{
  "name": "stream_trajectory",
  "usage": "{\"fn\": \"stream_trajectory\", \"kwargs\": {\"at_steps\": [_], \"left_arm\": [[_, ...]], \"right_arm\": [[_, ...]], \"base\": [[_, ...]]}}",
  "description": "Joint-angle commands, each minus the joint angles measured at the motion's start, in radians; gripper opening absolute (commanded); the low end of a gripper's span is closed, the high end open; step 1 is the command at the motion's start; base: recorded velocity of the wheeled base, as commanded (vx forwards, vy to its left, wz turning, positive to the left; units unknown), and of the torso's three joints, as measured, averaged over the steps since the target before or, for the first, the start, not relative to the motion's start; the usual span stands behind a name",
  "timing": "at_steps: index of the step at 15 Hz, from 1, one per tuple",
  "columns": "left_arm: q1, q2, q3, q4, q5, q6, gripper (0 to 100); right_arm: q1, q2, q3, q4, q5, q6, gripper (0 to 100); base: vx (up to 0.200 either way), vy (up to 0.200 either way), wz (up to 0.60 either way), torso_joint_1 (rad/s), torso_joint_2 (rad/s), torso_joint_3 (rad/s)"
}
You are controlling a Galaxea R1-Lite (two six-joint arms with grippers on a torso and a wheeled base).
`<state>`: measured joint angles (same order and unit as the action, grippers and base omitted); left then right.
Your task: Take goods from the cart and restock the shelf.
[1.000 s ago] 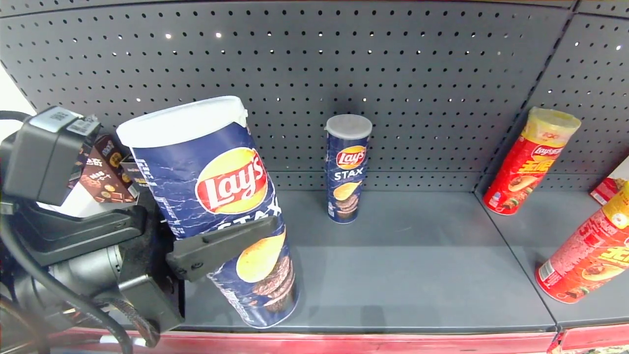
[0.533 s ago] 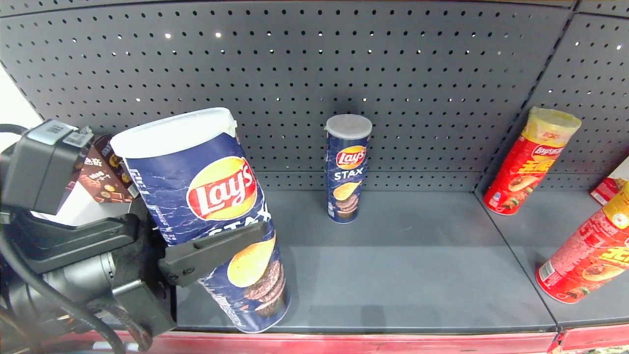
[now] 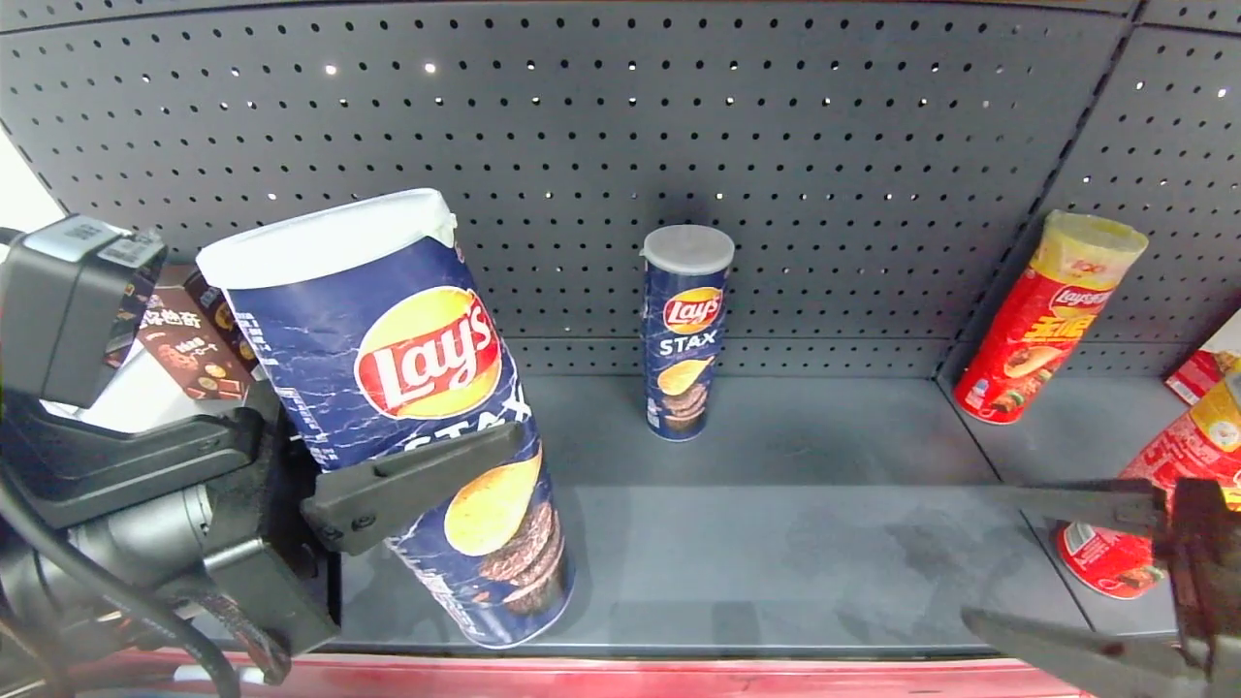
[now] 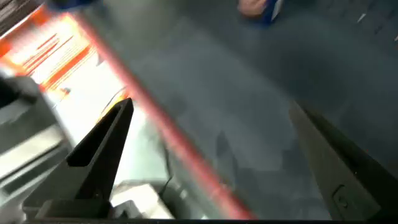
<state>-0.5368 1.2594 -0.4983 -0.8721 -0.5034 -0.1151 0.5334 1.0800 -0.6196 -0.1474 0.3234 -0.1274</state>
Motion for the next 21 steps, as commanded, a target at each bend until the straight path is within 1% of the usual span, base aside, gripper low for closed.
{"fn": "stream_trajectory", "kwargs": {"at_steps": [1, 3, 4, 5, 6, 8, 9, 10, 11, 12, 13, 15, 17, 18, 21], "left_arm": [[0.000, 0.002, 0.004, 0.001, 0.000, -0.005, 0], [0.000, 0.002, 0.004, -0.001, -0.001, -0.005, 0], [0.000, 0.002, 0.004, -0.001, -0.001, -0.005, 0], [0.000, 0.003, 0.006, 0.001, -0.001, -0.005, 0], [0.000, 0.003, 0.007, 0.001, -0.001, -0.006, 0], [-0.002, 0.003, 0.006, 0.001, -0.003, -0.005, 0], [-0.002, 0.003, 0.006, 0.001, -0.003, -0.006, 0], [-0.002, 0.005, 0.006, 0.001, -0.003, -0.006, 0], [-0.002, 0.005, 0.006, 0.001, -0.003, -0.006, 0], [-0.002, 0.006, 0.003, 0.001, -0.004, -0.017, 0], [-0.002, 0.006, -0.003, -0.001, -0.006, -0.032, 0], [-0.002, 0.006, -0.008, -0.002, -0.006, -0.046, 0], [0.001, 0.005, -0.008, -0.002, -0.024, -0.054, 0], [0.015, 0.005, -0.006, -0.002, -0.049, -0.054, 0], [0.044, 0.006, -0.006, -0.002, -0.070, -0.054, 0]], "right_arm": [[-0.052, 0.222, -0.040, -0.156, 0.002, -0.001, 100], [-0.056, 0.301, -0.114, -0.176, 0.020, 0.006, 100], [-0.056, 0.301, -0.114, -0.176, 0.020, 0.006, 100], [-0.058, 0.385, -0.213, -0.184, 0.026, 0.009, 100], [-0.059, 0.414, -0.243, -0.202, 0.036, 0.009, 100], [-0.101, 0.508, -0.316, -0.316, 0.161, 0.002, 100], [-0.132, 0.567, -0.365, -0.380, 0.243, -0.003, 100], [-0.150, 0.609, -0.405, -0.423, 0.293, -0.004, 100], [-0.159, 0.652, -0.443, -0.469, 0.382, -0.009, 100], [-0.164, 0.684, -0.473, -0.501, 0.457, -0.014, 100], [-0.164, 0.704, -0.483, -0.518, 0.508, -0.017, 100], [-0.162, 0.730, -0.488, -0.532, 0.526, -0.018, 100], [-0.164, 0.765, -0.503, -0.546, 0.525, -0.018, 100], [-0.164, 0.787, -0.519, -0.544, 0.525, -0.018, 100], [-0.164, 0.837, -0.542, -0.544, 0.523, -0.018, 100]], "base": [[0.000, 0.000, 0.00, 0.000, 0.00, 0.000], [0.000, 0.000, 0.00, 0.000, 0.00, 0.000], [0.000, 0.000, 0.00, 0.000, 0.00, 0.000], [0.000, 0.000, 0.00, 0.000, 0.00, 0.000], [0.000, 0.000, 0.00, 0.000, 0.00, 0.000], [0.000, 0.000, 0.00, 0.000, 0.00, 0.000], [0.000, 0.000, 0.00, 0.000, 0.00, 0.000], [0.000, 0.000, 0.00, 0.000, 0.00, 0.000], [0.000, 0.000, 0.00, 0.000, 0.00, 0.000], [0.000, 0.000, 0.00, 0.000, 0.00, 0.000], [0.000, 0.000, 0.00, 0.000, 0.00, 0.000], [0.000, 0.000, 0.00, 0.000, 0.00, 0.000], [0.000, 0.000, 0.00, 0.000, 0.00, 0.000], [0.000, 0.000, 0.00, 0.000, 0.00, 0.000], [0.000, 0.000, 0.00, 0.000, 0.00, 0.000]]}}
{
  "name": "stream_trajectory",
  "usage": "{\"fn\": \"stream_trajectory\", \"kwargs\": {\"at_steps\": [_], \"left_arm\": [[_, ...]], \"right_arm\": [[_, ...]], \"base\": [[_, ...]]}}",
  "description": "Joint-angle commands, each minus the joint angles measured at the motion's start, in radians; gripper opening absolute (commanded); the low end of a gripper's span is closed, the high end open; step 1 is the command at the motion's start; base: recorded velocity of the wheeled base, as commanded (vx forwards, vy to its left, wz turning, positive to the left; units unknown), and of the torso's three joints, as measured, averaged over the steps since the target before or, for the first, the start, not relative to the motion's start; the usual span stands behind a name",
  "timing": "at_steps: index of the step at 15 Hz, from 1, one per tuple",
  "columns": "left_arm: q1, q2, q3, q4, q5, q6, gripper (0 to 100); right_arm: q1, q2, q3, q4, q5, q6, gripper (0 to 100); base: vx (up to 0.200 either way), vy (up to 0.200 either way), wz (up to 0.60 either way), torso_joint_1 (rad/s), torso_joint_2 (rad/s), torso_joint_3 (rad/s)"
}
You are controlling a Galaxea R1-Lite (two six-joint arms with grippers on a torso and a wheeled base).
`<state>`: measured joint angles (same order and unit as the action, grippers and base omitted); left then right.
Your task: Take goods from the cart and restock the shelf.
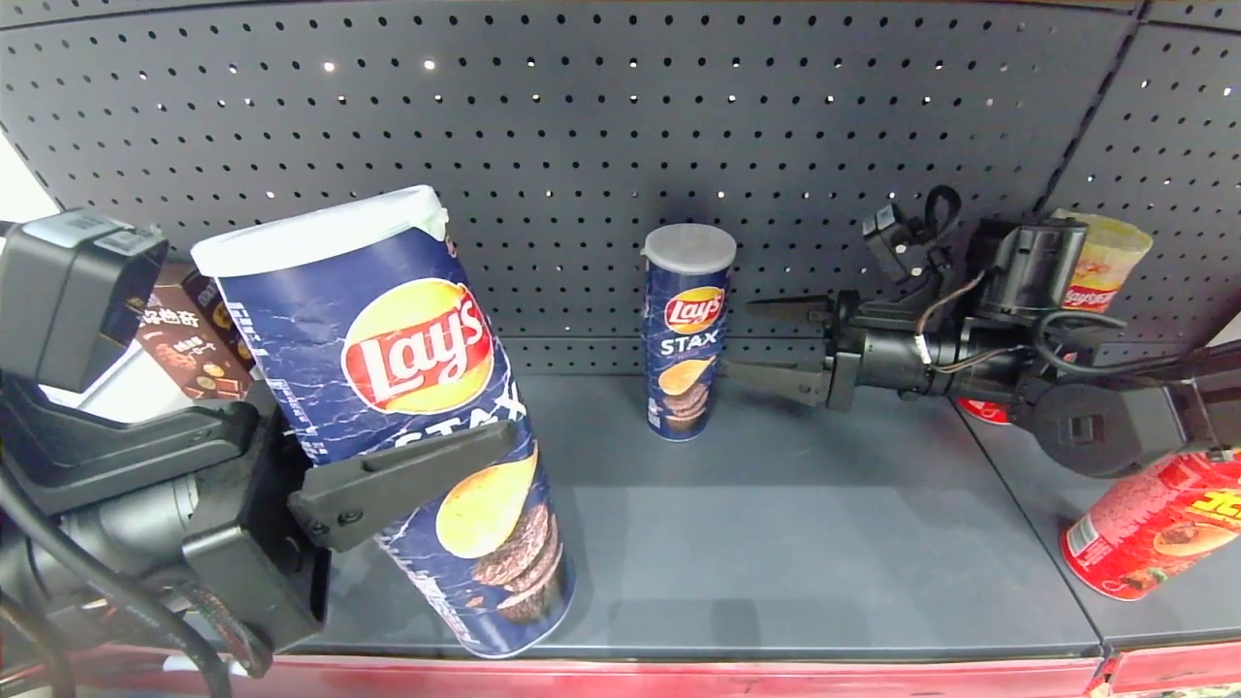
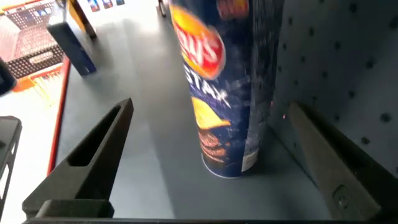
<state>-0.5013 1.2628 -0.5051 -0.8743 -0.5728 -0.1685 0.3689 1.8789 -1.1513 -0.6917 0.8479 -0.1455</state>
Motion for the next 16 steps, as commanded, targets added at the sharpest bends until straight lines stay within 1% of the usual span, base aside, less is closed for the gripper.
{"fn": "stream_trajectory", "kwargs": {"at_steps": [1, 5, 9, 16], "left_arm": [[0.009, 0.003, 0.002, 0.000, -0.001, 0.000, 0], [0.010, 0.004, 0.005, 0.001, -0.001, 0.000, 0], [0.030, 0.006, 0.008, 0.000, -0.002, 0.000, 0], [0.032, 0.004, 0.013, 0.000, -0.001, 0.000, 0]], "right_arm": [[0.001, 0.052, -0.013, 0.000, -0.001, 0.000, 100], [0.002, 0.111, -0.042, -0.002, -0.003, 0.000, 100], [0.005, 0.160, -0.088, 0.001, -0.003, 0.000, 100], [0.024, 0.121, -0.038, -0.002, -0.003, -0.002, 100]], "base": [[0.000, 0.000, 0.00, 0.000, 0.00, 0.000], [0.000, 0.000, 0.00, 0.000, 0.00, 0.000], [0.000, 0.000, 0.00, 0.000, 0.00, 0.000], [0.000, 0.000, 0.00, 0.000, 0.00, 0.000]]}}
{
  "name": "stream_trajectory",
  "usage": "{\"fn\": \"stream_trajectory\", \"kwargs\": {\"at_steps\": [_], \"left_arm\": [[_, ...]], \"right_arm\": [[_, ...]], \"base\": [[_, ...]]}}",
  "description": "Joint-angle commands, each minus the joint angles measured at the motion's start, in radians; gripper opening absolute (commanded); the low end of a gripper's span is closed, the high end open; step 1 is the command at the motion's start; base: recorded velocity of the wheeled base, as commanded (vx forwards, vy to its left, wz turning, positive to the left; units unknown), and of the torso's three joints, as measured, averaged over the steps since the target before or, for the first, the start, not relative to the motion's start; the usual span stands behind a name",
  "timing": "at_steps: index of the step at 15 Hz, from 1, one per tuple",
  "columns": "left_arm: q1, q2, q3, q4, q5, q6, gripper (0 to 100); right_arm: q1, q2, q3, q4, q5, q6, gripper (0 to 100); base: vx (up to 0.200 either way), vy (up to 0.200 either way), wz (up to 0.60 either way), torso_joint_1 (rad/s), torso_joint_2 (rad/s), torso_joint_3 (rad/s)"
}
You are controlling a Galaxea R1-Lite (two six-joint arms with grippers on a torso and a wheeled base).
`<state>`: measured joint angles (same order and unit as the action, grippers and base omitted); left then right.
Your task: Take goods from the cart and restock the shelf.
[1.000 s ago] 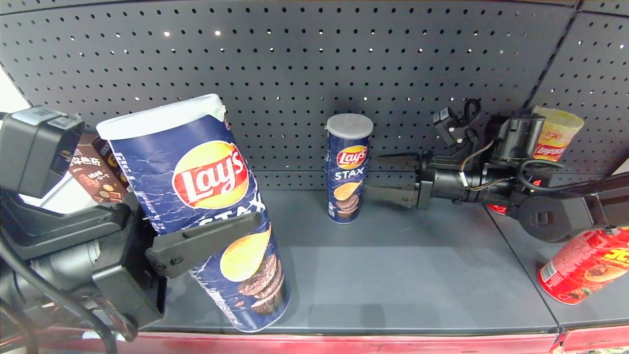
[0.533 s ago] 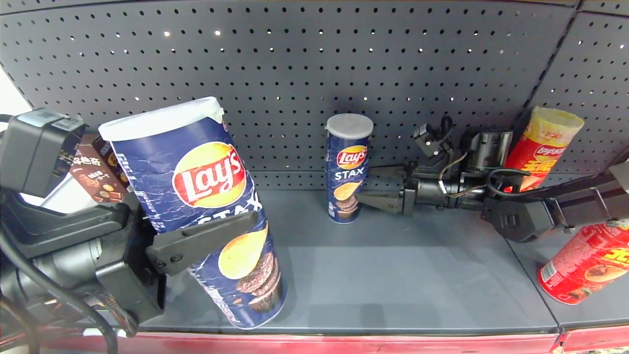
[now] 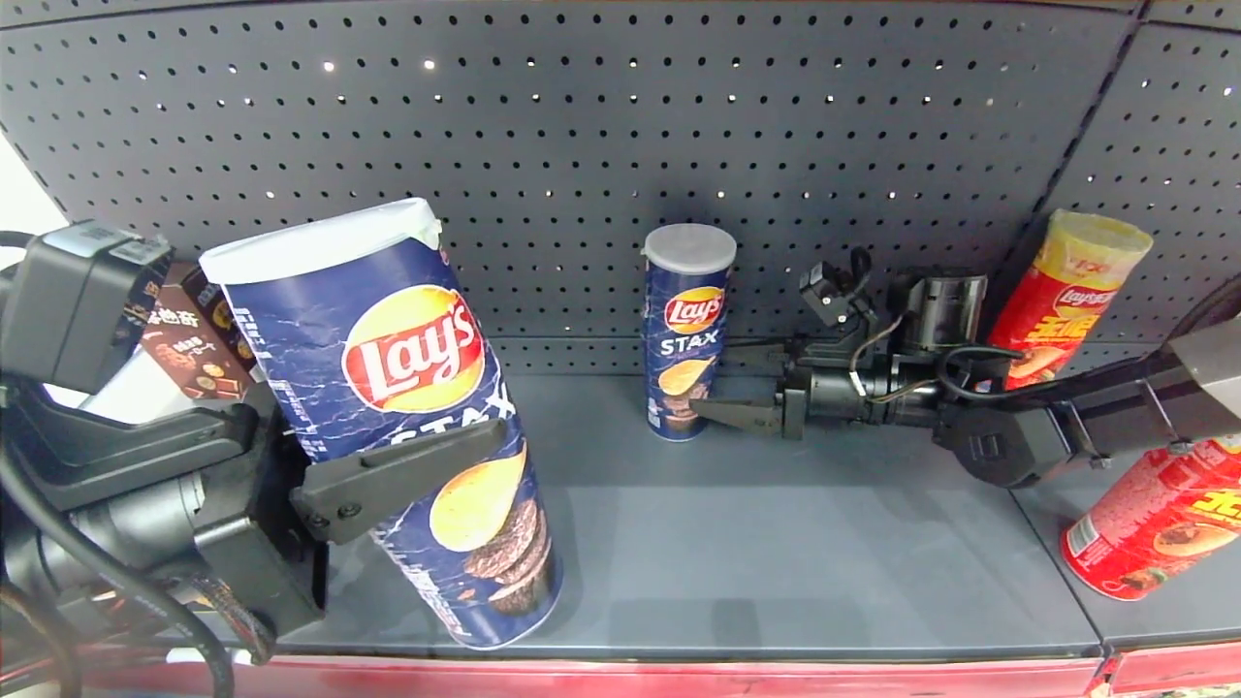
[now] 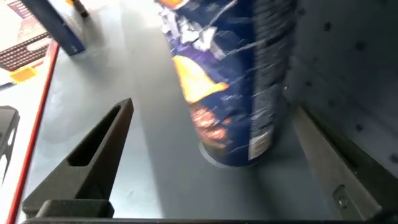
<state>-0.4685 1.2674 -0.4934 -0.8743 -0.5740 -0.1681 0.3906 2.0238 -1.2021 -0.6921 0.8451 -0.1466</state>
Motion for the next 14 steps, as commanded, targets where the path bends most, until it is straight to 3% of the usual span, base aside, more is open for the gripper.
{"fn": "stream_trajectory", "kwargs": {"at_steps": [1, 6, 11, 14], "left_arm": [[0.001, 0.001, 0.001, 0.000, 0.000, 0.001, 0], [0.001, 0.001, 0.004, 0.000, 0.000, 0.001, 0], [0.004, 0.003, 0.006, 0.001, 0.000, -0.001, 0], [0.005, 0.012, 0.004, 0.001, 0.000, 0.001, 0]], "right_arm": [[0.002, -0.037, 0.033, -0.001, 0.000, -0.005, 100], [0.007, -0.091, 0.099, -0.003, -0.003, -0.022, 100], [-0.055, -0.013, -0.033, 0.000, -0.003, -0.021, 100], [-0.016, 0.024, -0.066, 0.000, -0.004, -0.021, 100]], "base": [[0.000, 0.000, 0.00, 0.000, 0.00, 0.000], [0.000, 0.000, 0.00, 0.000, 0.00, 0.000], [0.000, 0.000, 0.00, 0.000, 0.00, 0.000], [0.000, 0.000, 0.00, 0.000, 0.00, 0.000]]}}
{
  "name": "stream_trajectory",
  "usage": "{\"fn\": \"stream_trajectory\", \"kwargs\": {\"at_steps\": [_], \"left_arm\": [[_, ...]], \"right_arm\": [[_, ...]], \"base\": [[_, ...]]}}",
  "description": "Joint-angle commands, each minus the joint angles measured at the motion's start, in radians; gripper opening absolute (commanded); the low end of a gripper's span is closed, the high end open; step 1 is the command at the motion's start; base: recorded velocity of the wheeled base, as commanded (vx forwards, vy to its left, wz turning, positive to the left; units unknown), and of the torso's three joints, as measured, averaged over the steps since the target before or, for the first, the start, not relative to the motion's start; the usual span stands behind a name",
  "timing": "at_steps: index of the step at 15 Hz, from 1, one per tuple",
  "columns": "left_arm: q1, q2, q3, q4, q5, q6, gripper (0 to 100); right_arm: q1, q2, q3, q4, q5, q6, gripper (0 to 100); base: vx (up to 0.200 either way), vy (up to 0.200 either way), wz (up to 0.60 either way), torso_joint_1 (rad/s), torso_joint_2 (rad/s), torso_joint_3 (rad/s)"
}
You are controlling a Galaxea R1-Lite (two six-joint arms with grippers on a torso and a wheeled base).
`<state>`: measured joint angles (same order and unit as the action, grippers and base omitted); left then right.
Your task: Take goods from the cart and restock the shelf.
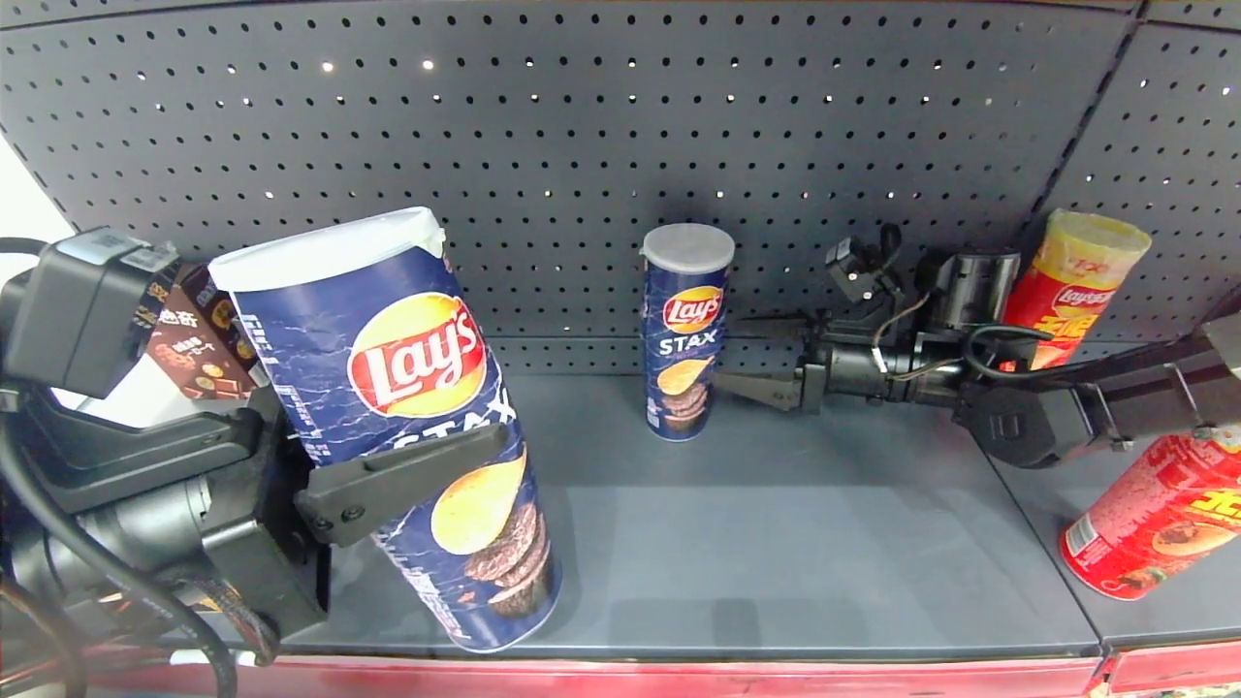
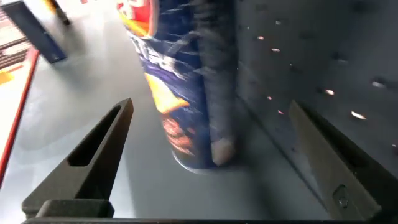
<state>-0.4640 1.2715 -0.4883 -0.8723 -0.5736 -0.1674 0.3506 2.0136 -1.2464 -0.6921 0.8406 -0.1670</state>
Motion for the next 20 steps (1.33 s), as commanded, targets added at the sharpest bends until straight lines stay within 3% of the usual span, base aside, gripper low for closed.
{"fn": "stream_trajectory", "kwargs": {"at_steps": [1, 13, 20], "left_arm": [[0.001, 0.008, 0.000, 0.000, 0.000, 0.000, 0], [0.001, 0.005, 0.030, -0.010, 0.001, 0.000, 0], [0.001, 0.005, 0.031, -0.010, 0.001, 0.000, 0]], "right_arm": [[0.033, 0.043, -0.022, -0.001, 0.000, 0.000, 100], [0.093, 0.022, 0.008, -0.001, -0.002, 0.000, 100], [0.103, 0.128, -0.123, 0.000, -0.052, 0.000, 100]], "base": [[0.000, 0.000, 0.00, 0.000, 0.00, 0.000], [0.000, 0.000, 0.00, 0.000, 0.00, 0.000], [0.000, 0.000, 0.00, 0.000, 0.00, 0.000]]}}
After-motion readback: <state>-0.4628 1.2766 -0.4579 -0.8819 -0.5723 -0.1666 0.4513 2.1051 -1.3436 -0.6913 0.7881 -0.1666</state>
